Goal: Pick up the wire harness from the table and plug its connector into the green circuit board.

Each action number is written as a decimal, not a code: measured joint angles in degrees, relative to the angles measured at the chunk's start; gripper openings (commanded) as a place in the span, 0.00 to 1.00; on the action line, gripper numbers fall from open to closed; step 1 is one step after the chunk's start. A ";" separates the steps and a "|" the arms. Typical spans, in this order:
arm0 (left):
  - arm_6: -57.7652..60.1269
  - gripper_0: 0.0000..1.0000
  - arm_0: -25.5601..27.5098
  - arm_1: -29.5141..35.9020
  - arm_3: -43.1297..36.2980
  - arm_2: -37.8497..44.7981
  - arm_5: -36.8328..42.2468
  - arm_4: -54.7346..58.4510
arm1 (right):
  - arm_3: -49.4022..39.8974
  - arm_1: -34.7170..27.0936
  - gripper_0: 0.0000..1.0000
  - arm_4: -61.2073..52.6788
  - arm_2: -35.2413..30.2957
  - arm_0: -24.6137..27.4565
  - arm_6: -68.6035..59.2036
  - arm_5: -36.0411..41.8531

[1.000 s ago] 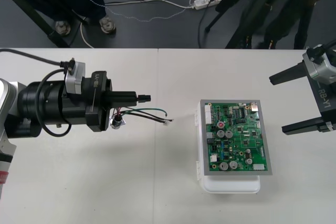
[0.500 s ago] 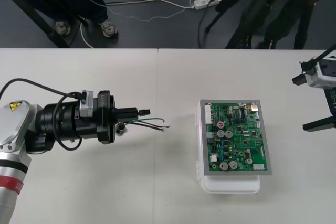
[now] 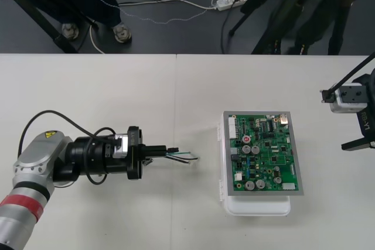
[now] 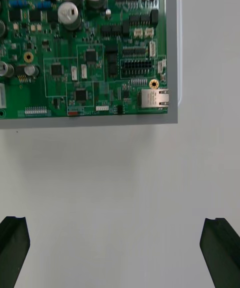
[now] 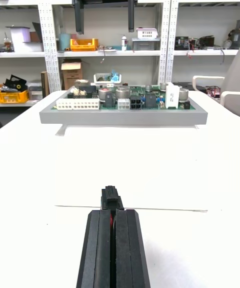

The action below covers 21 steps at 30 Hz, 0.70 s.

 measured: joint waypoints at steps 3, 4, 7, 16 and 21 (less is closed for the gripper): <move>-0.27 0.00 -1.59 -1.17 3.57 -0.52 0.00 0.00 | -0.17 0.00 1.00 2.98 1.59 0.04 0.01 0.00; -0.27 0.00 -2.11 -1.63 4.77 -0.59 0.00 0.00 | -0.19 0.00 1.00 3.86 2.08 0.06 0.01 0.00; -0.29 0.00 -3.75 -3.14 8.27 -0.60 0.00 0.00 | -0.41 -0.01 1.00 6.61 3.75 0.07 0.02 0.00; -1.10 0.00 -6.41 -6.40 10.72 -0.74 0.00 -0.92 | -1.10 0.06 1.00 12.57 8.41 0.83 0.05 0.00; -1.11 0.00 -7.17 -7.43 10.74 -2.04 0.00 -0.94 | -2.16 1.34 1.00 16.35 8.59 2.71 0.05 0.00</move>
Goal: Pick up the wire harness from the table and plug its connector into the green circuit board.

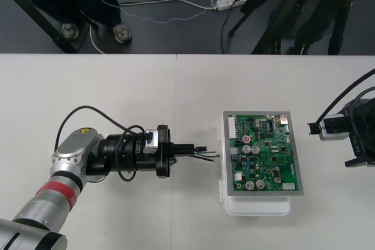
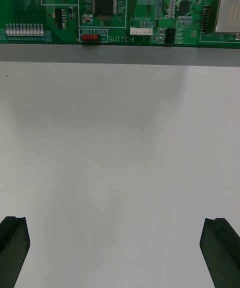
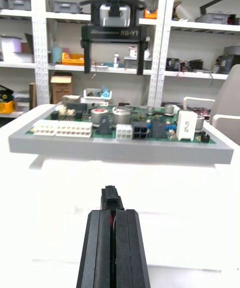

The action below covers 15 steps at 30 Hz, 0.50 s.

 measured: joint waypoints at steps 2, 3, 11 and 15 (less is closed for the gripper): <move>0.00 0.00 -0.15 -0.18 0.00 -0.65 0.00 0.01 | -0.78 1.00 1.00 1.63 0.00 0.78 0.00 0.00; 0.00 0.00 -0.22 -0.24 0.00 -0.95 0.00 0.04 | -1.13 1.50 1.00 2.30 0.00 1.14 0.00 0.00; 0.00 0.00 -0.32 -0.32 -0.01 -5.18 0.00 4.08 | -1.69 5.36 1.00 6.06 0.13 3.00 0.00 0.00; 0.00 0.00 -0.32 -0.33 -0.20 -6.88 0.00 5.48 | -1.71 6.02 1.00 8.79 2.05 3.33 0.00 0.00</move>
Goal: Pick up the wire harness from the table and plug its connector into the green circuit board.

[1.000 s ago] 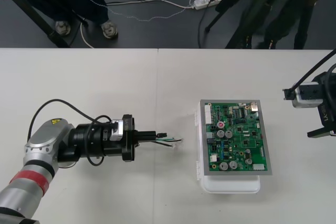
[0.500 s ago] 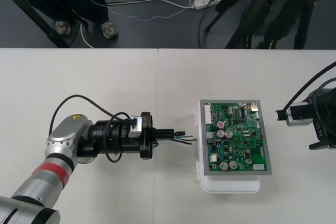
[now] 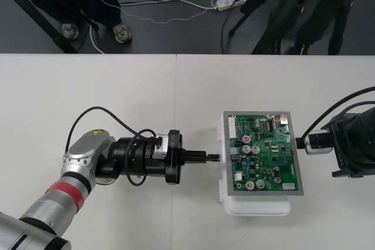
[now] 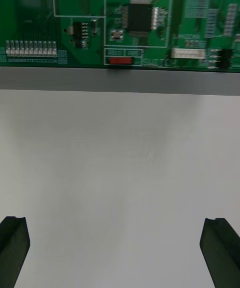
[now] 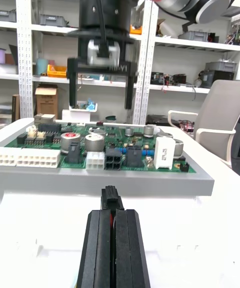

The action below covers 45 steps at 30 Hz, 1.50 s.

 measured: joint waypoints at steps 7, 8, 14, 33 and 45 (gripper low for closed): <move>0.00 0.00 0.00 -0.03 -0.42 -0.40 0.00 1.44 | 0.00 0.03 1.00 1.31 3.28 0.00 0.00 0.00; 0.00 0.00 0.00 -0.05 -0.47 -0.40 0.00 1.75 | 0.00 0.09 1.00 1.56 3.46 0.00 0.00 0.00; 0.00 0.00 0.00 -0.61 -0.71 -0.40 0.00 2.16 | 0.00 1.16 1.00 3.72 4.36 0.00 0.00 0.67; 0.00 0.00 0.00 -1.06 -0.77 -1.10 0.00 2.24 | 0.00 5.29 1.00 7.64 6.43 -0.18 -0.26 1.49; 0.00 0.00 0.00 -1.13 -0.78 -2.11 0.00 2.24 | 0.00 6.59 1.00 8.57 6.69 -0.28 -3.44 1.49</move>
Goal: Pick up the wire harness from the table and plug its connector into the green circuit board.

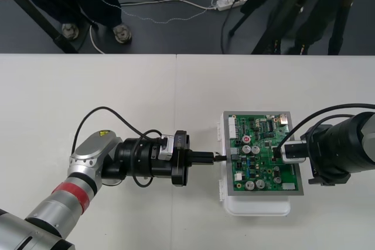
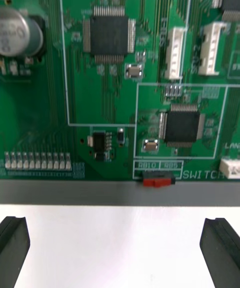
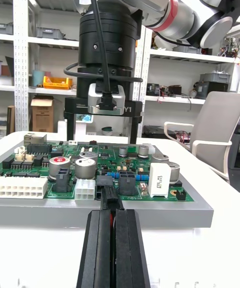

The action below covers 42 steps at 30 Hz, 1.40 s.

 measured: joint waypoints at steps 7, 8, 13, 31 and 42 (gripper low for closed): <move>0.00 0.00 0.00 -0.04 0.00 -0.04 0.00 0.00 | 0.00 0.68 1.00 0.23 0.00 -0.30 -0.04 0.00; 0.00 0.00 0.00 -0.04 -0.01 -0.04 0.00 0.00 | 0.00 0.77 1.00 0.23 0.00 -0.34 -0.04 0.00; 0.00 0.00 0.00 -0.05 -0.01 -0.04 0.00 0.00 | 0.00 1.51 1.00 0.51 0.00 -0.44 -0.04 0.01; 0.00 0.00 0.00 -0.07 -0.01 -0.04 0.00 0.12 | 1.21 2.27 1.00 0.92 1.39 -1.51 -0.04 2.75; 0.00 0.00 0.00 -0.07 -0.02 -0.04 0.00 0.13 | 2.51 2.28 1.00 0.86 1.40 -2.37 -0.04 2.98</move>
